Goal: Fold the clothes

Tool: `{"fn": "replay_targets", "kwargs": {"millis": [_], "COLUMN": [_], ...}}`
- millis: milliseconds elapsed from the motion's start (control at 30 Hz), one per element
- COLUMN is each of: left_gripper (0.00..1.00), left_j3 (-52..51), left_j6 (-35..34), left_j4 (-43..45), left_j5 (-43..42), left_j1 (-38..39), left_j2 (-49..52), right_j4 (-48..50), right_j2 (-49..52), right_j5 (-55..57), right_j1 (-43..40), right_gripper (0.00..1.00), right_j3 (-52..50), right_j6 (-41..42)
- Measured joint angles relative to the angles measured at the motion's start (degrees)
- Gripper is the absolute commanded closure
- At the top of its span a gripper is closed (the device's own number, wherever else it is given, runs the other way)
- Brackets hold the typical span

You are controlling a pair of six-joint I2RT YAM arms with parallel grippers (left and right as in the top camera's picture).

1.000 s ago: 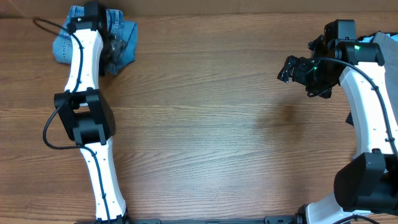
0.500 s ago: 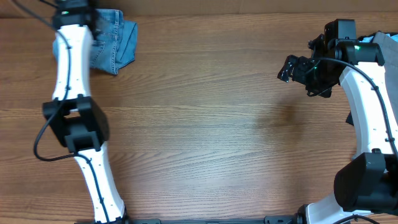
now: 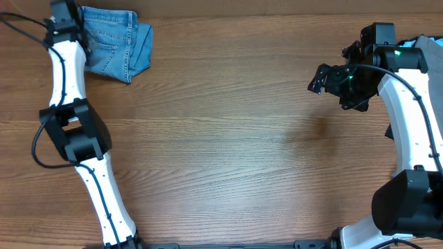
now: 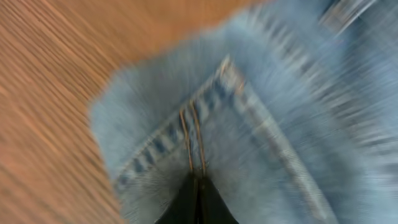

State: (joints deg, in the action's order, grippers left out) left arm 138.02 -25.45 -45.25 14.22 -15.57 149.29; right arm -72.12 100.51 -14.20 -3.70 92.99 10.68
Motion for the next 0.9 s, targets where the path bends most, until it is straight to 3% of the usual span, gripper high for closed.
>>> {"fn": "replay_targets", "kwargs": {"millis": [467, 900], "left_gripper": [0.96, 0.96], "left_j3": [1.0, 1.4], "left_j6": [0.4, 0.1], "left_j4": [-12.1, -11.8], "left_j5": [1.2, 0.9], "left_j1": [0.2, 1.1], "left_j2": [1.9, -0.3], "right_j4": [-0.3, -0.2], "right_j2": [0.0, 0.0], "right_j5": [0.0, 0.0], "right_j1": [0.0, 0.0], "right_gripper": [0.0, 0.0], "right_j3": [0.0, 0.0], "right_j6": [0.0, 0.0]}}
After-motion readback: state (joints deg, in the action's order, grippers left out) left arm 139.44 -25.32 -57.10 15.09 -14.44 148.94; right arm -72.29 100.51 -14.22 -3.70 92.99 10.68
